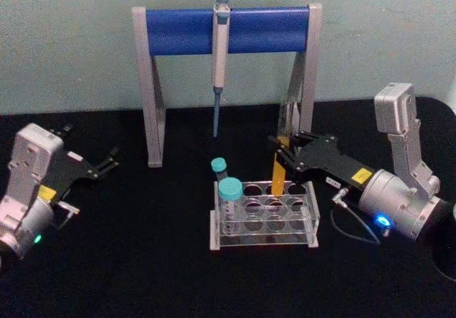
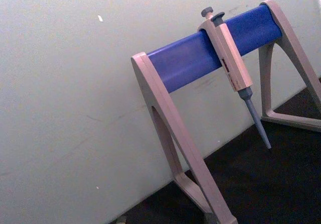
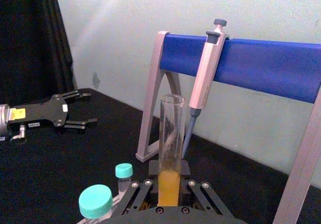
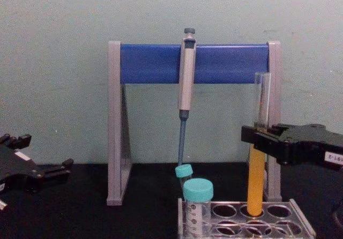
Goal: Pick up the test tube from the test tube rack, shake it, then place it back into the test tube rack.
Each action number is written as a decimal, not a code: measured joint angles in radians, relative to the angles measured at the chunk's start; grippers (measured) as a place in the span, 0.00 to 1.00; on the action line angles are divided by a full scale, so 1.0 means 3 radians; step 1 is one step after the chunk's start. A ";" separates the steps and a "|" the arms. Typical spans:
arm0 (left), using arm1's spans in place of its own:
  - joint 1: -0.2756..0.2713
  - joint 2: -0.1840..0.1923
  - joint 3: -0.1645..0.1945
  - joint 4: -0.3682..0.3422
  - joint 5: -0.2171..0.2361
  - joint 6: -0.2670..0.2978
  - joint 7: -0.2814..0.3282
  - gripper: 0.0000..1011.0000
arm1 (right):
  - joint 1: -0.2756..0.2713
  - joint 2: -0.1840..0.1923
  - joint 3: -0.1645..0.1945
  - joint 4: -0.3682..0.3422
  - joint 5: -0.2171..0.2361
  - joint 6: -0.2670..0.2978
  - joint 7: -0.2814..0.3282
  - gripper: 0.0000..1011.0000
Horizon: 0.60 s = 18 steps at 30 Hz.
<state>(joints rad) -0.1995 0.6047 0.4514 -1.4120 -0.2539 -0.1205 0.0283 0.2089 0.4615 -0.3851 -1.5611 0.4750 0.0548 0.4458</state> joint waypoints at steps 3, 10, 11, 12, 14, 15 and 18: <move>0.0000 0.0000 0.0000 0.0000 0.0000 0.0000 0.0000 0.99 | 0.0003 -0.0004 -0.0004 0.0014 -0.0017 -0.0004 -0.0006 0.23; 0.0000 0.0000 0.0000 0.0000 0.0000 0.0000 0.0000 0.99 | 0.0009 -0.0020 -0.0016 0.0057 -0.0037 -0.0006 -0.0009 0.23; 0.0000 0.0000 0.0000 0.0000 0.0000 0.0000 0.0000 0.99 | 0.0009 -0.0020 -0.0016 0.0057 -0.0037 -0.0006 -0.0009 0.23; 0.0000 0.0000 0.0000 0.0000 0.0000 0.0000 0.0000 0.99 | 0.0010 -0.0024 -0.0021 0.0068 -0.0039 -0.0005 -0.0007 0.23; 0.0000 0.0000 0.0000 0.0000 0.0000 0.0000 0.0000 0.99 | 0.0012 -0.0030 -0.0027 0.0086 -0.0041 -0.0003 -0.0001 0.23; 0.0000 0.0000 0.0000 0.0000 0.0000 0.0000 0.0000 0.99 | 0.0013 -0.0031 -0.0029 0.0092 -0.0042 -0.0003 0.0001 0.23; 0.0000 0.0000 0.0000 0.0000 0.0000 0.0000 0.0000 0.99 | 0.0022 -0.0038 -0.0042 0.0120 -0.0057 -0.0002 0.0007 0.23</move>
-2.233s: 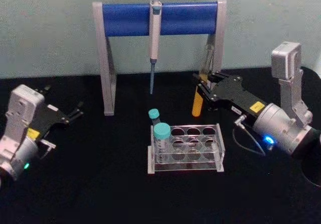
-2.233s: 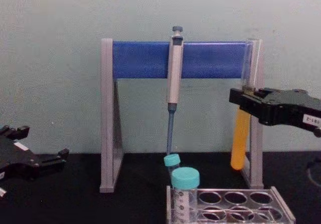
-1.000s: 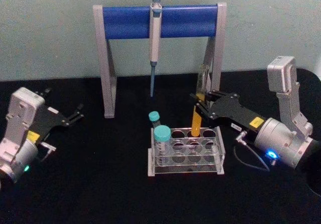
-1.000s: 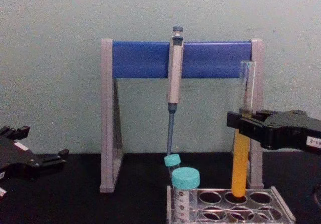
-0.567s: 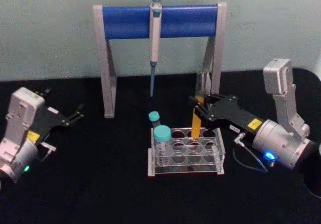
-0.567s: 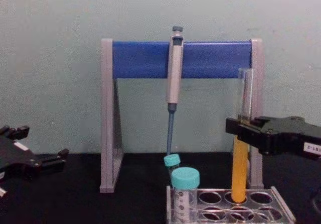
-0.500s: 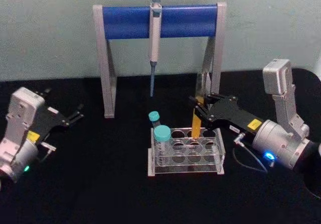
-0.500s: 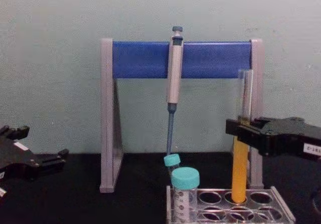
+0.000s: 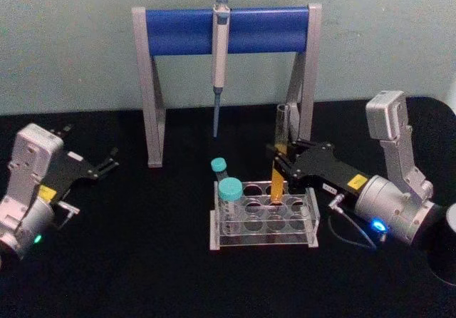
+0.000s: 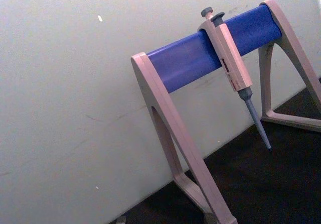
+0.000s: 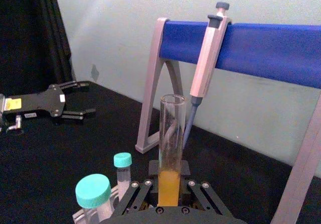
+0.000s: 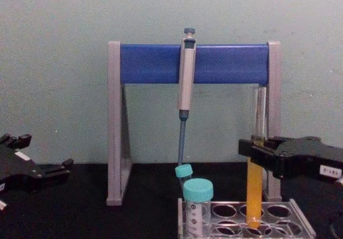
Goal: Pick up the test tube from the test tube rack, shake it, then place it back into the test tube rack.
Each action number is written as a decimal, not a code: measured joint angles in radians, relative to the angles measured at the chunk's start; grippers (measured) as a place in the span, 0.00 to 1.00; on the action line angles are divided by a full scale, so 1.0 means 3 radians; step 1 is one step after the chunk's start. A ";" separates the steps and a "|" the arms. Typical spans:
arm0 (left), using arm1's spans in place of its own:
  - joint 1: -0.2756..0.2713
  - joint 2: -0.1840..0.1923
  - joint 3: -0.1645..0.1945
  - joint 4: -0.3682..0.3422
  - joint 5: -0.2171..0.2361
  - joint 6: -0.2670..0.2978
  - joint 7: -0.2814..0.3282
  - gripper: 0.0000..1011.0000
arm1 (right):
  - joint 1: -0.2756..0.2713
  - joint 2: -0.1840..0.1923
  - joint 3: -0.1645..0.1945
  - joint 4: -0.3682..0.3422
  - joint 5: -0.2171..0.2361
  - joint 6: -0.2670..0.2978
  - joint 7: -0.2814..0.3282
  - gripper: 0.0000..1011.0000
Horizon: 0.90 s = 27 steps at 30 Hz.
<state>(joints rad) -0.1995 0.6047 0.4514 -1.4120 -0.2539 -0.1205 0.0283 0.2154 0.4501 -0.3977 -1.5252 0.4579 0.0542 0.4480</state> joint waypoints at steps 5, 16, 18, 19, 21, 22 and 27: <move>0.0000 0.0000 0.0000 0.0000 0.0000 0.0000 0.0000 0.99 | 0.0004 -0.0007 -0.0013 0.0028 -0.0032 -0.0002 -0.0001 0.23; 0.0000 0.0000 0.0000 0.0000 0.0000 0.0000 0.0000 0.99 | 0.0001 -0.0035 -0.0021 0.0089 -0.0065 -0.0005 -0.0003 0.23; 0.0000 0.0000 0.0000 0.0000 0.0000 0.0000 0.0000 0.99 | 0.0000 -0.0041 -0.0024 0.0100 -0.0068 -0.0005 -0.0002 0.23; 0.0000 0.0000 0.0000 0.0000 0.0000 0.0000 0.0000 0.99 | 0.0000 -0.0042 -0.0024 0.0103 -0.0069 -0.0004 -0.0002 0.23; 0.0000 0.0000 0.0000 0.0000 0.0000 0.0000 0.0000 0.99 | 0.0000 -0.0047 -0.0026 0.0114 -0.0074 0.0000 0.0001 0.23; 0.0000 0.0000 0.0000 0.0000 0.0000 0.0000 0.0000 0.99 | -0.0001 -0.0048 -0.0026 0.0116 -0.0074 0.0001 0.0002 0.23; 0.0000 0.0000 0.0000 0.0000 0.0000 0.0000 0.0000 0.99 | -0.0004 -0.0056 -0.0033 0.0142 -0.0080 0.0014 0.0005 0.23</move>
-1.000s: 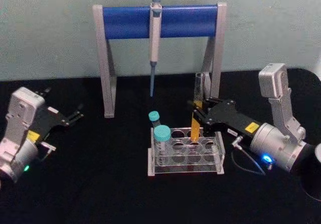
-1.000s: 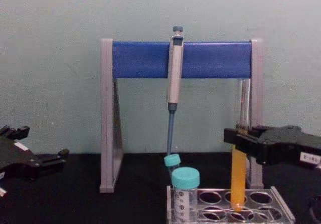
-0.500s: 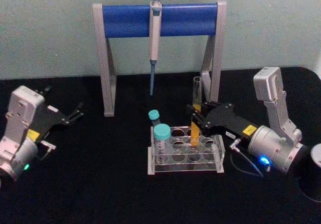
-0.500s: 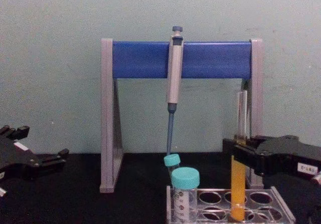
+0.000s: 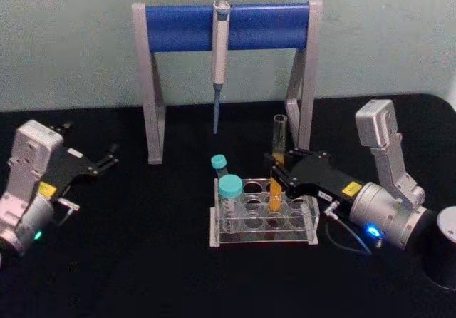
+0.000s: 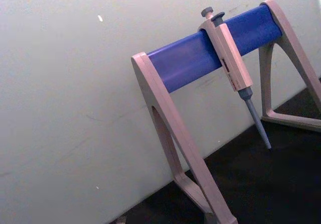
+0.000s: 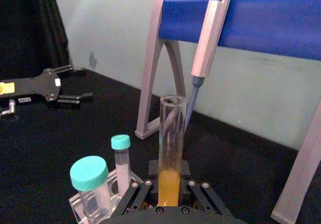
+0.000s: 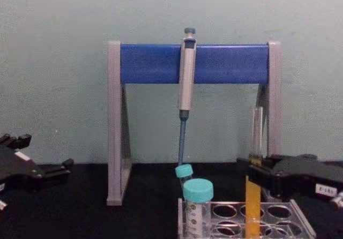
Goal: Pick up the test tube from the test tube rack, shake it, then place it back into the test tube rack.
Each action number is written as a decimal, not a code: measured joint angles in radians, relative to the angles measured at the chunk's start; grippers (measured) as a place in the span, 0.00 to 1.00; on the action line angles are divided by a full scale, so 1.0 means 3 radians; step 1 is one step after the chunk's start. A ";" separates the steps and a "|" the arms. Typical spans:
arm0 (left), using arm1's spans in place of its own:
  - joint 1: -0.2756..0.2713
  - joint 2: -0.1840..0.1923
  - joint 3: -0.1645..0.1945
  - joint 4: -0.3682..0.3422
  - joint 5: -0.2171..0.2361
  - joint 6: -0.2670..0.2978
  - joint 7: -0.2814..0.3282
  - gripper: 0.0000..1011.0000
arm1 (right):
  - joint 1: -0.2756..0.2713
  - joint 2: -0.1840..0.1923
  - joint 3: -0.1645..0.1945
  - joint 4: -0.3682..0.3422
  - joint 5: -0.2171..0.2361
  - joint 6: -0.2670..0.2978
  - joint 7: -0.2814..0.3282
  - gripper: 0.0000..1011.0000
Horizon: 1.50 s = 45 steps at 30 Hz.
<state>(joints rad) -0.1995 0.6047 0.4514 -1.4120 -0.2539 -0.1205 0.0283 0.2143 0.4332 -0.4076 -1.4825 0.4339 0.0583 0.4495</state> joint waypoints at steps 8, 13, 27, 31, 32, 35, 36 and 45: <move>0.0000 0.0000 0.0000 0.0000 0.0000 0.0000 0.0000 0.99 | -0.0019 -0.0004 -0.0011 0.0010 -0.0019 0.0013 0.0000 0.23; 0.0000 0.0000 0.0000 0.0000 0.0000 0.0000 0.0000 0.99 | -0.0026 -0.0010 -0.0018 0.0012 -0.0043 0.0026 -0.0012 0.23; 0.0000 0.0000 0.0000 0.0000 0.0000 0.0000 0.0000 0.99 | -0.0038 -0.0025 -0.0020 0.0025 -0.0090 0.0050 -0.0045 0.23; 0.0000 0.0000 0.0000 0.0000 0.0000 0.0000 0.0000 0.99 | -0.0041 -0.0025 -0.0018 0.0020 -0.0096 0.0052 -0.0049 0.23; 0.0000 0.0000 0.0000 0.0000 0.0000 0.0000 0.0000 0.99 | -0.0041 -0.0025 -0.0018 0.0020 -0.0096 0.0052 -0.0049 0.23; 0.0000 0.0000 0.0000 0.0000 0.0000 0.0000 0.0000 0.99 | -0.0041 -0.0024 -0.0018 0.0020 -0.0095 0.0053 -0.0049 0.23; 0.0000 0.0000 0.0000 0.0000 0.0000 0.0000 0.0000 0.99 | -0.0041 -0.0024 -0.0018 0.0020 -0.0096 0.0053 -0.0049 0.23; 0.0000 0.0000 0.0000 0.0000 0.0000 0.0000 0.0000 0.99 | -0.0040 -0.0022 -0.0017 0.0020 -0.0096 0.0059 -0.0048 0.29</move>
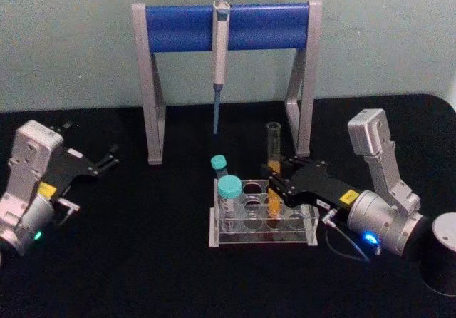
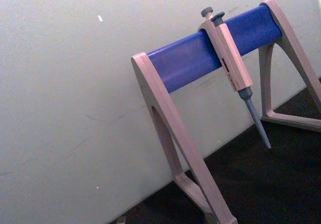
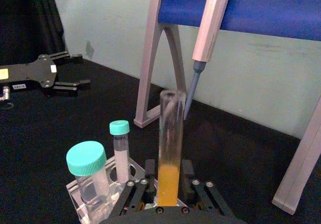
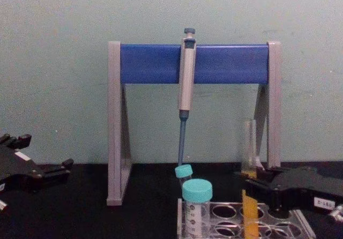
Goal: Pick up the test tube from the test tube rack, shake it, then place it back into the test tube rack.
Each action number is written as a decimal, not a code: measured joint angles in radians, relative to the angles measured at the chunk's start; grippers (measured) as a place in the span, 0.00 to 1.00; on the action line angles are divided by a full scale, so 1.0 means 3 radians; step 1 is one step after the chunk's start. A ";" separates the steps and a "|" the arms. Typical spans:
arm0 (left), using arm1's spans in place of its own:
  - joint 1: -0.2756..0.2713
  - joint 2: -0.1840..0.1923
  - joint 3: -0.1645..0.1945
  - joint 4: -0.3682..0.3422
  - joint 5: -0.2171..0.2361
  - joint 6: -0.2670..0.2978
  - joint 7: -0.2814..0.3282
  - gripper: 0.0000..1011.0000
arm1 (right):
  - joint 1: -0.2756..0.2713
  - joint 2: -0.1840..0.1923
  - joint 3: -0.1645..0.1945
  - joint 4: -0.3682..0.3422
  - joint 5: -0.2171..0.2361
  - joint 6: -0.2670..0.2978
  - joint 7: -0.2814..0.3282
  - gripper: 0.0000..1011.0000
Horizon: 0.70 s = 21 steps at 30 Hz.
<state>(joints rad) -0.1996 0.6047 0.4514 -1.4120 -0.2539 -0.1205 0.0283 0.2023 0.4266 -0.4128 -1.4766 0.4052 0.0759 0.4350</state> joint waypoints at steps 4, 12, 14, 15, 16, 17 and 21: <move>0.0000 0.0000 0.0000 0.0000 0.0000 0.0000 0.0000 0.99 | 0.0001 0.0000 0.0000 0.0000 0.0000 0.0000 0.0001 0.42; 0.0000 0.0000 0.0000 0.0000 0.0000 0.0000 0.0000 0.99 | 0.0003 0.0000 0.0000 0.0000 0.0001 0.0000 0.0002 0.66; 0.0000 0.0000 0.0000 0.0000 0.0000 0.0000 0.0000 0.99 | 0.0003 0.0000 0.0000 0.0000 0.0002 0.0000 0.0003 0.74; 0.0000 0.0000 0.0000 0.0000 0.0000 0.0000 0.0000 0.99 | 0.0003 0.0000 0.0000 0.0000 0.0002 -0.0001 0.0003 0.76; 0.0000 0.0000 0.0000 0.0000 0.0000 0.0000 0.0000 0.99 | 0.0003 0.0000 0.0000 0.0000 0.0002 -0.0001 0.0003 0.78; 0.0000 0.0000 0.0000 0.0000 0.0000 0.0000 0.0000 0.99 | 0.0003 0.0000 0.0000 0.0000 0.0002 -0.0001 0.0003 0.84; 0.0000 0.0000 0.0000 0.0000 0.0000 0.0000 0.0000 0.99 | 0.0004 0.0000 0.0000 0.0000 0.0003 -0.0001 0.0004 0.93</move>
<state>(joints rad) -0.1995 0.6047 0.4514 -1.4120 -0.2539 -0.1205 0.0283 0.2034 0.4265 -0.4128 -1.4766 0.4061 0.0755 0.4361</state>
